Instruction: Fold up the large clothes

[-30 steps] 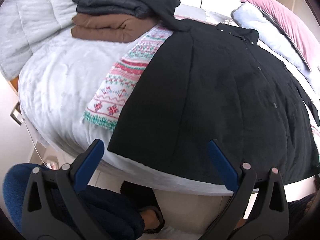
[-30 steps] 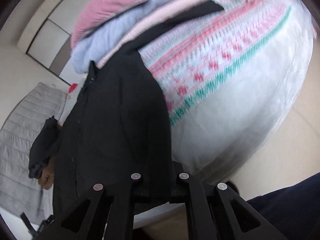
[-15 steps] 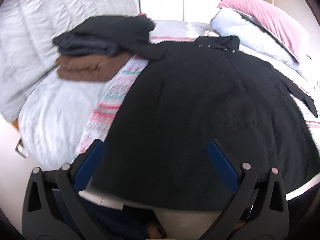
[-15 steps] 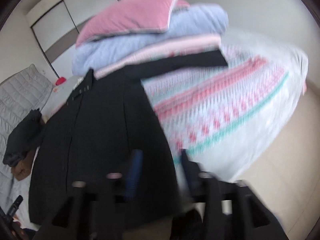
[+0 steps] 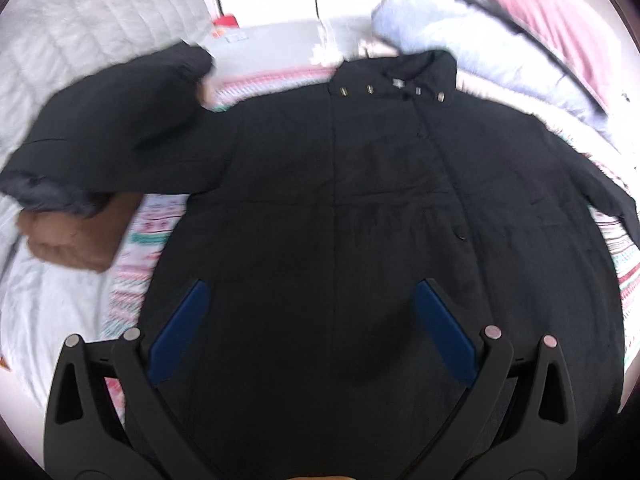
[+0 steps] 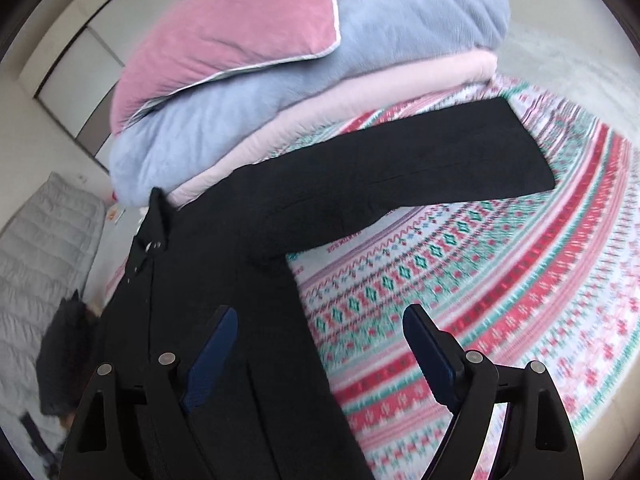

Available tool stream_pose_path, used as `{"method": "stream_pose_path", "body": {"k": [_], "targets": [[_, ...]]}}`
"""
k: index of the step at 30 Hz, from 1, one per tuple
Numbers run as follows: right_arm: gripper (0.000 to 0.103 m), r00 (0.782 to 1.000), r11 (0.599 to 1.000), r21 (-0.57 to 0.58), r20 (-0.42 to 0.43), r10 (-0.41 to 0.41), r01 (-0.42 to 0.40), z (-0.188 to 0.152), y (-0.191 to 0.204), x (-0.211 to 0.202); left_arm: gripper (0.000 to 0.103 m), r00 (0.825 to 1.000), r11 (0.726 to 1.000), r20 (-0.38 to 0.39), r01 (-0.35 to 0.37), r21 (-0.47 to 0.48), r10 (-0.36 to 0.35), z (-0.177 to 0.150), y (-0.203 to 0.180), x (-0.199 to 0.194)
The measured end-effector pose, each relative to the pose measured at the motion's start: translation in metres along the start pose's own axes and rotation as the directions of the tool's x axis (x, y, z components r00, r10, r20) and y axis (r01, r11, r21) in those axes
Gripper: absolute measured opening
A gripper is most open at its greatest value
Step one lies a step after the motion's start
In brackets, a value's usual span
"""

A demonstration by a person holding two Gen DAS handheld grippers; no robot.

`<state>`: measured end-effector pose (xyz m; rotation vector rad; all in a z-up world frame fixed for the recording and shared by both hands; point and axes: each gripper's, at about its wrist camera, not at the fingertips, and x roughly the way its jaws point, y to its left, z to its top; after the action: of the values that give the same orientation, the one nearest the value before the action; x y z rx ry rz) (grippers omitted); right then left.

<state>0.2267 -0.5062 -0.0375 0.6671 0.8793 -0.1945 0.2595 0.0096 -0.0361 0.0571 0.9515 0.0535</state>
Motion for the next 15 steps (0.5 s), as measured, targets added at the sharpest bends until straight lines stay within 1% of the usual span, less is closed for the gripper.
{"method": "stream_pose_path", "body": {"k": [2,3,5,7,9,12,13,14,15], "targets": [[0.086,1.0,0.997,0.066,-0.01,-0.024,0.025,0.014,-0.015,0.018,0.103,0.998,1.0,-0.07,0.007,-0.015,-0.008,0.01,0.0,0.03],[0.086,0.999,0.993,0.107,0.0,-0.05,0.05,0.026,-0.024,0.029,0.103,0.995,0.999,-0.099,0.009,-0.031,-0.012,0.011,0.002,0.044],[0.086,0.997,0.981,0.178,0.016,-0.077,0.073,0.049,-0.042,0.05,0.103,0.992,0.999,-0.128,0.0,-0.055,-0.007,0.01,0.006,0.065],[0.086,0.995,0.961,0.26,0.026,-0.101,0.09,0.067,-0.066,0.067,0.103,0.989,0.997,-0.147,-0.014,-0.071,0.003,0.011,0.009,0.082],[0.086,0.991,0.942,0.318,0.042,-0.128,0.108,0.08,-0.085,0.079,0.103,0.987,0.997,-0.155,-0.051,-0.059,0.041,0.014,0.01,0.094],[0.086,0.989,0.916,0.389,0.068,-0.134,0.098,0.097,-0.106,0.098,0.103,0.985,0.992,-0.127,-0.124,-0.033,0.119,0.018,0.013,0.1],[0.086,0.986,0.911,0.403,0.093,-0.137,0.089,0.102,-0.11,0.099,0.103,0.983,0.99,-0.123,-0.141,-0.025,0.137,0.021,0.016,0.102],[0.085,0.979,0.906,0.416,0.136,-0.15,0.08,0.11,-0.112,0.102,0.103,0.98,0.987,-0.115,-0.163,-0.015,0.16,0.022,0.019,0.102],[0.084,0.973,0.904,0.42,0.166,-0.161,0.078,0.117,-0.112,0.105,0.103,0.974,0.979,-0.099,-0.204,-0.001,0.203,0.023,0.021,0.102]]}}
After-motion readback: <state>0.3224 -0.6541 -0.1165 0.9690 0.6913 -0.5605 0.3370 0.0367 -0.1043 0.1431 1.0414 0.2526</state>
